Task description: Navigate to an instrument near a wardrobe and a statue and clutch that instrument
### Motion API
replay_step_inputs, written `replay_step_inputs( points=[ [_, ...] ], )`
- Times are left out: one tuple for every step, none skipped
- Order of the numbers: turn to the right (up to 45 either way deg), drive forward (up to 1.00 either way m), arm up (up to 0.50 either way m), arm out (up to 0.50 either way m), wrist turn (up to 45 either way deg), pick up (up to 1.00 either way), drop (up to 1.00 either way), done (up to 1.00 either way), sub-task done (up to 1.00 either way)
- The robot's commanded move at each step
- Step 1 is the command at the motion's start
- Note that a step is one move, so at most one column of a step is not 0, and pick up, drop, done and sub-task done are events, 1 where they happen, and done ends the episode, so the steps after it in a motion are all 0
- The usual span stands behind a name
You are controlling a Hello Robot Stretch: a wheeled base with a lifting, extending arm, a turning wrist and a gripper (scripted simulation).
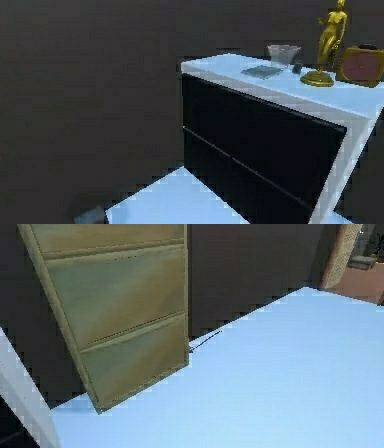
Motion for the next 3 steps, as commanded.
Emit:
replay_step_inputs(
  points=[
    [45.0, 0.00, 0.00, 0.00, 0.0, 0.00, 0.00, 0.00, 0.00],
    [12.0, 0.00, 0.00, 0.00, 0.0, 0.00, 0.00, 0.00, 0.00],
    [0.0, 0.40, 0.00, 0.00, 0.0, 0.00, 0.00, 0.00, 0.00]
  ],
)
